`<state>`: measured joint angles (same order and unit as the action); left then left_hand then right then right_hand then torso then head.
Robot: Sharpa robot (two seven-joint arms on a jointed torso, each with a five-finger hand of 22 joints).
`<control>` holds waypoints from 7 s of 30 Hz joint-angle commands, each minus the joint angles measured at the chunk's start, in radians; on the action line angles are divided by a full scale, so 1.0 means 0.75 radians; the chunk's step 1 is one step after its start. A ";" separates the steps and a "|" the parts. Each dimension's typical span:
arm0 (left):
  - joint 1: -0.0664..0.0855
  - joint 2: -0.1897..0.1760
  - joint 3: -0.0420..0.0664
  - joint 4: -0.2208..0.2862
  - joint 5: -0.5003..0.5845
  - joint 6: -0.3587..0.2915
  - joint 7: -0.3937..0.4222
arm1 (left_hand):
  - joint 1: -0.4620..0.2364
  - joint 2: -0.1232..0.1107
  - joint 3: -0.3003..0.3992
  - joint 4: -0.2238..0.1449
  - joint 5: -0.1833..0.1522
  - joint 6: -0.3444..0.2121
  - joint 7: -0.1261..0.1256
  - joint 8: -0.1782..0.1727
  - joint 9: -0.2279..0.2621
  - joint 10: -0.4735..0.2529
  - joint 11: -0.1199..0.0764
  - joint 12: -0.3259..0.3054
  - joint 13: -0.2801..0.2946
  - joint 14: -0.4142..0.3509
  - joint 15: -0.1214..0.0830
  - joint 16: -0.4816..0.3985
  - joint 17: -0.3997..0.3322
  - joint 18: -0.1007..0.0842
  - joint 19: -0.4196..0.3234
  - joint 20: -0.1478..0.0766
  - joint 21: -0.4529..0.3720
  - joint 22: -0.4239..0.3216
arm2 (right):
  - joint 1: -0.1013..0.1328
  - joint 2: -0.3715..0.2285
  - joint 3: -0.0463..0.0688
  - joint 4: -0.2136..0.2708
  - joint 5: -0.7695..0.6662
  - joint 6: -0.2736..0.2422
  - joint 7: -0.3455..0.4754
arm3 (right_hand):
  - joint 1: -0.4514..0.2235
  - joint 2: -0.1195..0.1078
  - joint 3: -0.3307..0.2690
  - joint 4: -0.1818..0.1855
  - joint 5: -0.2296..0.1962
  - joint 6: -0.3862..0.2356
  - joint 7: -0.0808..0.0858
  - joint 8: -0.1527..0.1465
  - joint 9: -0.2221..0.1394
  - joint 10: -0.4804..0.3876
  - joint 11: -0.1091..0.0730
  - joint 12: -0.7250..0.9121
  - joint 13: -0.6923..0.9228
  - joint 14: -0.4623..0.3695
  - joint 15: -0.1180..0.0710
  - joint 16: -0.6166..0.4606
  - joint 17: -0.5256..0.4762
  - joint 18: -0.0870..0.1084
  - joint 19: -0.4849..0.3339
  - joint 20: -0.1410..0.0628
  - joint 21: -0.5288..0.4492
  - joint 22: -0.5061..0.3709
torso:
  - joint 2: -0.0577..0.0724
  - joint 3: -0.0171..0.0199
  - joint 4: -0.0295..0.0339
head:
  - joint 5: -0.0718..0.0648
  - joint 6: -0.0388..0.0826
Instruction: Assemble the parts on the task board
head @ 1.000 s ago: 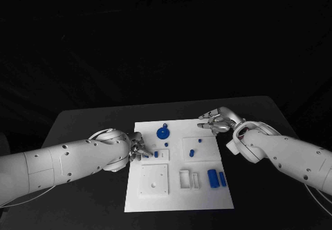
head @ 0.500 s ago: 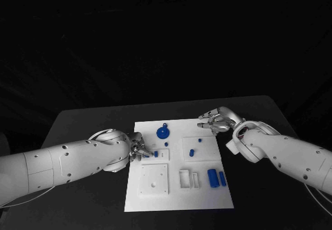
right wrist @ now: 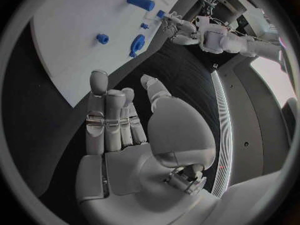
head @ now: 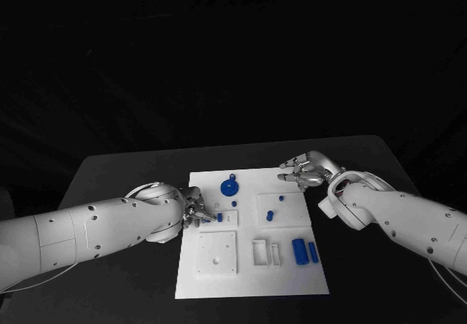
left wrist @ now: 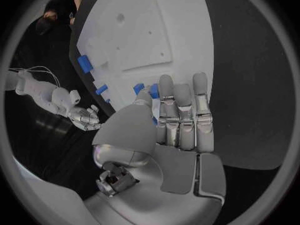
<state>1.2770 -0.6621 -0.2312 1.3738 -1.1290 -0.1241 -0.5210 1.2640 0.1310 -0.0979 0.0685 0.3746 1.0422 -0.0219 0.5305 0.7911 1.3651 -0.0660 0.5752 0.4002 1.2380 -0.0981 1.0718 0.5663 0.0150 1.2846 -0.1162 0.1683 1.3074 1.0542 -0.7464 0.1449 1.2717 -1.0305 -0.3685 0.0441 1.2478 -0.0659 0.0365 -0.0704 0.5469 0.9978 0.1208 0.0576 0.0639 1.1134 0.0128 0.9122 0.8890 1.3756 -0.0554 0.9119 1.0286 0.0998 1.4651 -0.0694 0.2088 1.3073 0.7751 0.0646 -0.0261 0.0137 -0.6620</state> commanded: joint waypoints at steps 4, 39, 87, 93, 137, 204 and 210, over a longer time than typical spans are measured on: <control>-0.017 0.000 -0.012 0.002 -0.039 0.038 -0.032 | 0.005 0.034 0.121 -0.116 -0.004 -0.007 0.004 -0.004 0.001 0.011 0.002 -0.004 0.004 0.010 -0.002 0.002 0.004 -0.020 0.002 -0.003 0.011 0.026 | -0.001 0.000 0.000 0.002 0.000 0.017 0.006 | -0.017 0.001 0.006 0.005 0.007 -0.011 0.001 0.007 0.002 -0.011 -0.001 0.003 -0.001 -0.004 0.000 -0.002 -0.001 0.010 0.035 -0.005 -0.006 0.034 | 0.000 0.0001 -0.0002 | -0.001 0.000; -0.019 -0.027 -0.012 0.004 -0.068 0.050 -0.070 | -0.026 0.051 0.143 -0.162 -0.026 -0.001 0.004 -0.003 -0.009 0.018 0.000 0.001 0.009 0.018 -0.003 0.008 0.011 -0.020 0.000 -0.005 0.033 0.026 | -0.001 -0.001 0.000 0.001 0.000 0.016 0.005 | -0.017 -0.001 0.006 0.009 0.016 -0.011 0.001 0.006 0.002 -0.011 -0.001 0.003 -0.001 -0.003 0.000 -0.001 0.000 0.010 0.035 -0.005 -0.007 0.034 | 0.001 -0.0006 -0.0002 | 0.002 -0.003; -0.021 -0.035 -0.011 0.018 -0.080 -0.041 -0.053 | -0.024 0.052 0.142 -0.172 -0.028 0.004 0.002 -0.003 -0.016 0.027 -0.003 0.001 0.011 0.028 -0.007 0.007 0.014 -0.020 0.004 -0.008 0.044 0.026 | -0.003 0.000 0.000 0.000 0.000 0.017 0.005 | -0.019 -0.003 0.009 0.010 0.022 -0.010 0.000 0.007 0.002 -0.011 -0.001 0.003 -0.001 -0.002 0.000 0.000 0.002 0.010 0.036 -0.006 -0.005 0.034 | 0.001 0.0001 -0.0005 | 0.000 -0.005; -0.021 -0.041 -0.010 0.024 -0.078 -0.052 -0.052 | -0.025 0.051 0.140 -0.173 -0.029 0.006 0.002 -0.004 -0.019 0.029 -0.003 -0.001 0.010 0.030 -0.007 0.005 0.013 -0.020 0.005 -0.009 0.045 0.025 | -0.003 0.000 0.000 0.000 0.000 0.017 0.005 | -0.019 -0.003 0.009 0.010 0.022 -0.010 0.000 0.007 0.002 -0.011 -0.001 0.003 -0.001 -0.002 0.000 0.000 0.002 0.010 0.036 -0.006 -0.005 0.034 | 0.001 0.0003 0.0003 | -0.001 -0.005; -0.021 -0.026 -0.010 0.021 -0.042 0.059 -0.043 | -0.017 0.051 0.138 -0.191 -0.037 0.009 0.003 -0.008 -0.028 0.031 -0.002 -0.006 0.010 0.031 -0.005 0.001 0.018 -0.020 0.001 -0.007 0.046 0.025 | -0.006 0.002 0.000 -0.004 0.000 0.019 0.006 | -0.019 -0.003 0.009 0.010 0.022 -0.010 0.000 0.007 0.002 -0.011 -0.001 0.003 -0.001 -0.002 0.000 0.000 0.002 0.010 0.036 -0.006 -0.005 0.034 | 0.001 -0.0012 -0.0004 | -0.005 -0.008; -0.017 0.009 -0.004 -0.028 -0.145 0.253 0.019 | 0.049 0.096 0.090 -0.177 -0.293 -0.015 0.016 -0.031 -0.040 -0.003 0.008 0.000 0.013 0.010 0.003 -0.017 0.006 -0.020 -0.015 0.000 0.033 0.023 | -0.013 0.010 0.000 -0.010 0.001 0.023 0.007 | -0.022 -0.002 0.011 0.010 0.024 -0.011 0.000 0.006 0.002 -0.010 -0.002 0.003 -0.001 -0.001 0.000 0.000 0.002 0.010 0.037 -0.006 -0.002 0.034 | 0.001 0.0018 -0.0009 | -0.008 -0.014; -0.013 0.011 0.000 -0.033 -0.138 0.290 0.021 | 0.062 0.121 0.081 -0.179 -0.426 -0.023 0.020 -0.037 -0.037 -0.013 0.012 0.001 0.013 0.001 0.006 -0.019 0.003 -0.020 -0.019 0.004 0.025 0.023 | -0.013 0.011 0.000 -0.010 0.001 0.024 0.007 | -0.022 -0.002 0.011 0.010 0.024 -0.011 0.000 0.006 0.002 -0.010 -0.002 0.003 -0.001 -0.001 0.000 0.000 0.002 0.010 0.037 -0.006 -0.002 0.034 | 0.000 0.0013 -0.0005 | -0.010 -0.013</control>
<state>1.2841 -0.6573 -0.2180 1.3507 -1.2420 -0.0034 -0.4853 1.3021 0.2012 -0.1311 0.0353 0.0679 1.0314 -0.0060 0.5024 0.7652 1.3624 -0.0564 0.5752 0.4088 1.2463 -0.0921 1.0637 0.5702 0.0150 1.2771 -0.1163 0.1914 1.3077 1.0449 -0.7390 0.1449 1.2636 -1.0297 -0.3646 0.0433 1.2399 -0.0660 0.0419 -0.0649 0.5615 0.9978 0.1208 0.0576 0.0639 1.1133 0.0127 0.9122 0.8890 1.3756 -0.0554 0.9119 1.0286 0.0998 1.4650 -0.0694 0.2088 1.3074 0.7757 0.0656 -0.0267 0.0069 -0.6721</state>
